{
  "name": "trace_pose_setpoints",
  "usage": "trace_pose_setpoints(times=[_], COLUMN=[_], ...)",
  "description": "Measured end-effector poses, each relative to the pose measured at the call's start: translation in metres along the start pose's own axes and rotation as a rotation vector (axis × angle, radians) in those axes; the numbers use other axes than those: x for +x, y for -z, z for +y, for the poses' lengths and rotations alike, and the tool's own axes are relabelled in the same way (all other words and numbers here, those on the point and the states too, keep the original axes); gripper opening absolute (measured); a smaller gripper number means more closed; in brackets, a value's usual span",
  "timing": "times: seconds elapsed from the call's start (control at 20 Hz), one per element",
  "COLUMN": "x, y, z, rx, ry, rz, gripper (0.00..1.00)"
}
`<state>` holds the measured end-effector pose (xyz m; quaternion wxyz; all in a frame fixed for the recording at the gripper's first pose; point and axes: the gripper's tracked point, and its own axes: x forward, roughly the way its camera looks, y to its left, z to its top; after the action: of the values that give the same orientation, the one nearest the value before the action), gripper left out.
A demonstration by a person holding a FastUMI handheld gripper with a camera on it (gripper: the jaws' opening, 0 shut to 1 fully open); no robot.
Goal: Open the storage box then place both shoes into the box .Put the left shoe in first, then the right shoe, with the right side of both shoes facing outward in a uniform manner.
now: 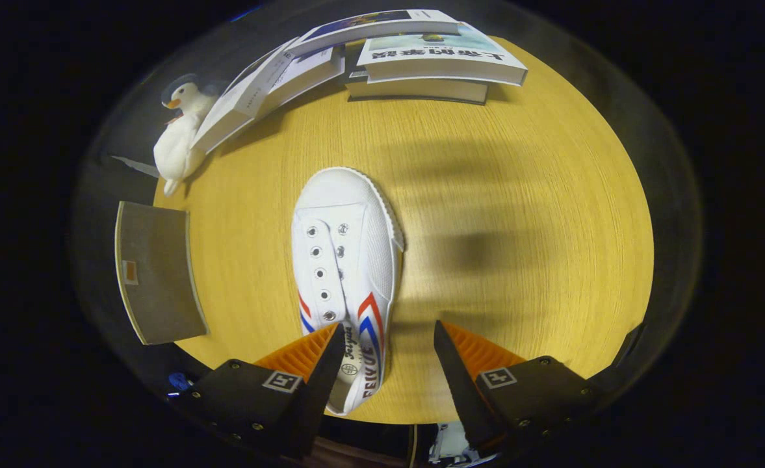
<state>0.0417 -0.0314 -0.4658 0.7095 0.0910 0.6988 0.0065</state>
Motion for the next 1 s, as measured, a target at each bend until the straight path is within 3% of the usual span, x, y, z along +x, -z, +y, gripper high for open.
trace_pose_setpoints(times=[0.15, 0.2, 0.25, 0.35, 0.45, 0.7, 1.0], x=[0.013, 0.015, 0.01, 0.016, 0.012, -0.007, -0.046], y=[0.0, 0.0, -0.002, -0.001, -0.001, 0.013, 0.006], z=[0.013, 0.021, 0.02, 0.013, 0.014, 0.04, 0.066], rx=[-0.019, -0.018, -0.031, -0.082, -0.018, 0.092, -0.004], ry=[-0.04, -0.071, -0.064, -0.036, -0.068, -0.228, -0.212], rz=[0.005, 0.003, -0.005, -0.019, -0.01, 0.069, 0.04], gripper=[0.81, 0.69, 0.43, 0.28, 0.06, 0.06, 0.06])
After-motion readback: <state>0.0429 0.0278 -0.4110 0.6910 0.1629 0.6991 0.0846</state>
